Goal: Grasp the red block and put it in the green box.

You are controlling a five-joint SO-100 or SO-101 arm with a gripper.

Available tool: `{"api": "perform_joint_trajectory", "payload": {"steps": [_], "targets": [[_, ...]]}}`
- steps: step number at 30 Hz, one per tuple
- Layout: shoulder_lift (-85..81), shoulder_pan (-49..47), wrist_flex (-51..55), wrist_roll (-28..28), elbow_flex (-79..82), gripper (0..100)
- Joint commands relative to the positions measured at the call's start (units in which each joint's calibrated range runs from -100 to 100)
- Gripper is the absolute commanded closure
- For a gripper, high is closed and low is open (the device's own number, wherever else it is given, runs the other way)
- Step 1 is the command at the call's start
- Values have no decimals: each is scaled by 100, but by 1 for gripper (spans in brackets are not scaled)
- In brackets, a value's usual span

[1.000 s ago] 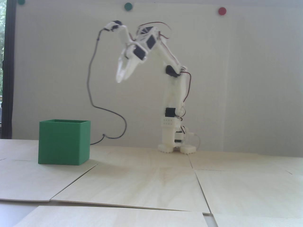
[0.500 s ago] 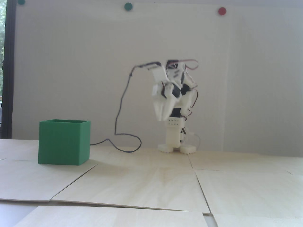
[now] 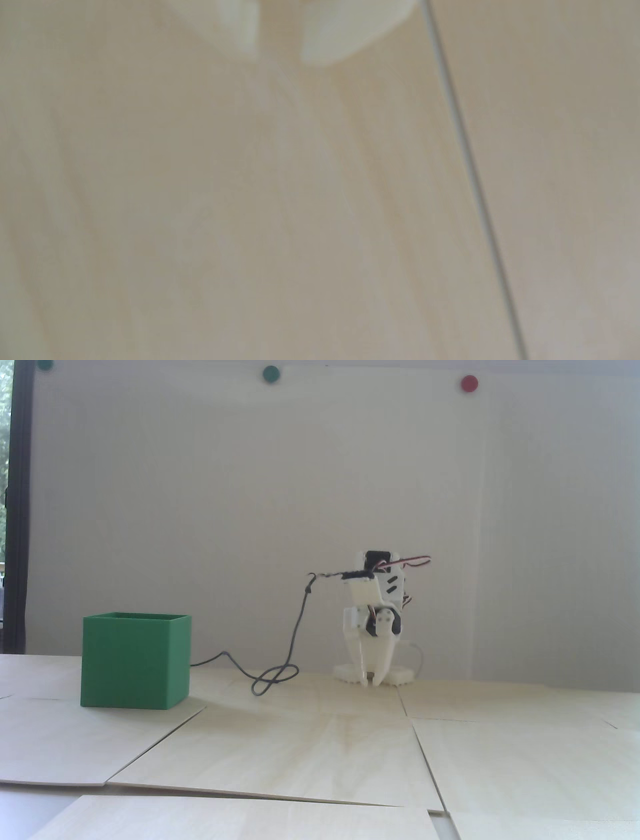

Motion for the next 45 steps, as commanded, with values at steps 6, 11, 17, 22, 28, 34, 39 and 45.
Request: {"api": "perform_joint_trajectory", "payload": {"steps": [6,11,17,22,28,34,39,45], "targets": [[-873,-84,120,-35,664,98],[-968,-84,659,-25,664,97],[-968,-68,1275,-30,664,98],[-968,-52,1275,-30,664,98],[-968,-52,1275,-30,664,97],[-968,-44,1275,-30,664,97],[-968,-52,1275,-30,664,97],[-968,-52,1275,-30,664,97]]}}
